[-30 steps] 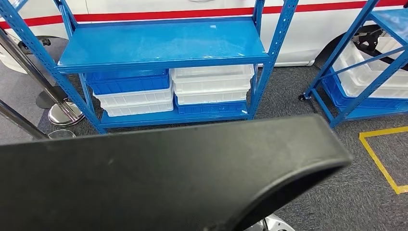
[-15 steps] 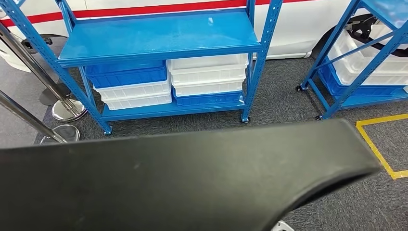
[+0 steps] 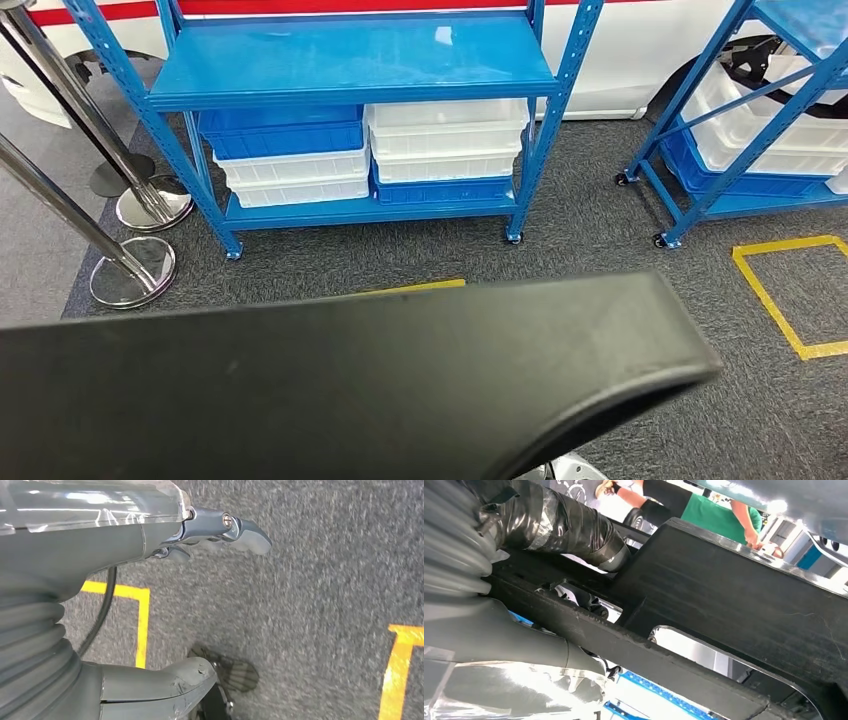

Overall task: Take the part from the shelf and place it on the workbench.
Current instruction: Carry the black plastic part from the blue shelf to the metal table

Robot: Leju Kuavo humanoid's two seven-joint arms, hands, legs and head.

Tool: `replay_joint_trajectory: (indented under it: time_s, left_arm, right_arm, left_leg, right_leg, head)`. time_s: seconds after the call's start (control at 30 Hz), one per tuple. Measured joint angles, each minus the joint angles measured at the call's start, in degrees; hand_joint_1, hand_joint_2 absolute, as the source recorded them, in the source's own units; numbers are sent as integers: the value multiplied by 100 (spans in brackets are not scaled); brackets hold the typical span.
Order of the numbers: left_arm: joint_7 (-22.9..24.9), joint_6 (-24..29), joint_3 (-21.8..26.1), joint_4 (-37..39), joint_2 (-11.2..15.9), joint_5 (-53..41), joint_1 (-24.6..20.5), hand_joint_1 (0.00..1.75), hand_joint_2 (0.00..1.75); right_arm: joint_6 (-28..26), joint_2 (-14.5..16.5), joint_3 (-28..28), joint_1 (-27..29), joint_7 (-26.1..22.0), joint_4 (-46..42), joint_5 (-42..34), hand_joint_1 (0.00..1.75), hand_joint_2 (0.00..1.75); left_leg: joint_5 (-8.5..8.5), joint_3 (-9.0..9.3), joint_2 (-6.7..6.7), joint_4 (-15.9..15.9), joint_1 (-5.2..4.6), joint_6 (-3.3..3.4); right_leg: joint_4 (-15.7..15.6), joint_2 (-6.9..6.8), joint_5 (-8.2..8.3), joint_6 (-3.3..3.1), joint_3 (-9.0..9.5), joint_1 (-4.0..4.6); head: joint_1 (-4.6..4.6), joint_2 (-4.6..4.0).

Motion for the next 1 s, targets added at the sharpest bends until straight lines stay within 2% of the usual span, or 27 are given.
replay_joint_trajectory:
  time_s: [0.03,0.07,0.1,0.13,0.17,0.23,0.27,0.3,0.37,0.4,0.43,0.47,0.5,0.53,0.57,0.6,0.63,0.67,0.7,0.73,0.77,0.8,0.87,0.9,0.93,1.0]
  left_arm:
    - [0,1,0,0,1,0,1,0,175]
    - [0,1,0,0,1,0,2,0,175]
    - [0,1,0,0,2,0,1,0,175]
    - [0,1,0,0,2,0,0,0,175]
    - [-2,1,0,0,1,0,-1,0,175]
    - [-15,-1,0,3,-7,-1,1,0,175]
    - [-27,-4,0,4,-9,-1,2,0,175]
    - [-40,-7,-1,5,-11,-1,2,0,175]
    - [-61,-12,-1,6,-1,4,6,0,175]
    - [-68,-14,-1,7,5,9,11,0,175]
    - [-72,-15,0,8,13,15,18,0,175]
    - [-74,-17,0,8,21,21,20,0,175]
    - [-78,-20,0,8,29,26,21,0,175]
    - [-84,-27,0,8,35,34,18,0,175]
    - [-95,-36,0,8,40,44,15,0,175]
    - [-110,-46,1,8,43,55,14,0,175]
    - [-126,-59,1,8,49,65,11,0,175]
    - [-144,-72,2,8,57,71,5,0,175]
    - [-160,-84,2,8,67,74,-6,0,175]
    - [-175,-95,2,8,81,74,-21,0,175]
    - [-189,-103,2,8,90,74,-40,0,175]
    - [-198,-106,2,9,98,74,-56,0,175]
    - [-209,-107,3,10,108,80,-63,0,175]
    - [-211,-107,4,10,111,83,-57,0,175]
    - [-212,-106,5,10,113,86,-50,0,175]
    - [-215,-107,7,10,114,87,-48,0,175]
  right_arm:
    - [0,-1,0,1,0,0,1,175,175]
    - [0,-1,0,3,1,0,1,175,175]
    - [0,-1,0,4,1,0,1,175,175]
    - [1,-1,0,3,0,0,1,175,175]
    - [4,-1,0,0,-1,-1,1,175,175]
    - [14,0,0,-23,-4,-8,1,175,175]
    - [22,1,0,-35,-8,-14,1,175,175]
    - [30,1,0,-46,-13,-21,0,175,175]
    - [45,2,0,-48,-20,-27,-2,175,175]
    - [49,3,0,-45,-21,-29,-4,175,175]
    - [49,5,0,-36,-22,-30,-3,175,175]
    - [47,7,0,-29,-22,-30,-1,175,175]
    - [45,9,0,-21,-23,-31,4,175,175]
    - [44,10,0,-16,-23,-31,9,175,175]
    - [50,10,0,-15,-21,-31,9,175,175]
    - [68,9,0,-14,-19,-31,1,175,175]
    - [93,9,0,-10,-19,-31,-10,175,175]
    - [120,8,0,-5,-22,-31,-21,175,175]
    - [138,8,0,2,-27,-34,-19,175,175]
    - [136,8,0,10,-30,-38,5,175,175]
    - [116,6,-1,14,-28,-40,49,175,175]
    - [81,3,-3,17,-22,-42,106,175,175]
    - [16,-13,-8,20,-15,-34,202,175,175]
    - [-6,-26,-11,22,-15,-27,228,175,175]
    - [-16,-42,-14,25,-15,-21,244,175,175]
    - [-23,-75,-21,27,-15,-4,264,175,175]
  left_leg:
    - [58,-78,6,6,-24,11]
    - [114,-159,10,16,-50,19]
    - [166,-241,13,30,-76,21]
    - [216,-319,13,46,-100,22]
    - [264,-386,11,63,-117,20]
    - [354,-476,5,89,-147,-8]
    - [403,-497,6,87,-145,-33]
    - [456,-512,8,78,-139,-65]
    - [512,-552,0,63,-130,-134]
    - [403,-598,-10,128,-127,-165]
    - [181,-660,-21,289,-121,-198]
    - [-131,-731,-27,556,-97,-228]
    - [-433,-801,-28,905,-77,-262]
    - [-631,-847,-27,1265,-54,-299]
    - [-674,-842,-27,1537,-31,-332]
    - [-575,-767,-26,1659,-9,-360]
    - [-396,-602,-26,1588,12,-381]
    - [-238,-346,-27,1329,29,-392]
    - [-222,-35,-15,926,35,-391]
    - [-298,264,5,493,28,-366]
    - [-404,476,18,164,12,-326]
    - [-492,582,25,-37,-10,-276]
    - [-406,541,-4,-104,-22,-170]
    - [-326,476,-19,-114,-16,-122]
    - [-235,398,-30,-131,-4,-76]
    - [-54,197,-68,-135,-2,-17]
  right_leg:
    - [335,6,-144,-3,-66,6]
    - [536,12,-150,-16,-59,13]
    - [556,16,-39,-41,37,24]
    - [376,18,132,-84,236,43]
    - [26,20,272,-144,528,71]
    - [-818,16,278,-254,1120,128]
    - [-1102,14,228,-286,1291,153]
    - [-1252,13,197,-300,1354,171]
    - [-1319,3,311,-342,1284,158]
    - [-1341,-8,384,-382,1225,138]
    - [-1359,-20,466,-419,1150,115]
    - [-1358,-31,539,-444,1067,107]
    - [-1348,-32,610,-458,973,106]
    - [-1330,-35,679,-454,872,107]
    - [-1302,-39,746,-444,763,105]
    - [-1264,-41,809,-430,645,102]
    - [-1217,-42,865,-412,525,97]
    - [-1162,-41,915,-392,415,94]
    - [-1106,-46,957,-368,325,98]
    - [-1059,-58,992,-342,267,102]
    - [-1036,-76,1032,-311,243,105]
    - [-1038,-102,1081,-275,239,103]
    - [-1075,-132,1167,-195,234,85]
    - [-1043,-115,1094,-162,196,75]
    - [-923,-83,899,-139,138,69]
    - [-334,-18,250,-119,-27,58]
  head:
    - [0,1]
    - [0,1]
    - [0,1]
    - [0,0]
    - [-1,0]
    - [-2,0]
    - [-2,0]
    - [-2,0]
    - [-1,-1]
    - [-1,-1]
    - [-2,-1]
    - [-2,-1]
    - [-2,-1]
    - [-2,0]
    - [-2,1]
    - [-2,1]
    - [-2,1]
    - [-2,0]
    - [-3,-1]
    - [-2,-1]
    - [-1,-1]
    - [-1,-1]
    - [1,-1]
    - [1,-1]
    - [1,-1]
    - [1,0]
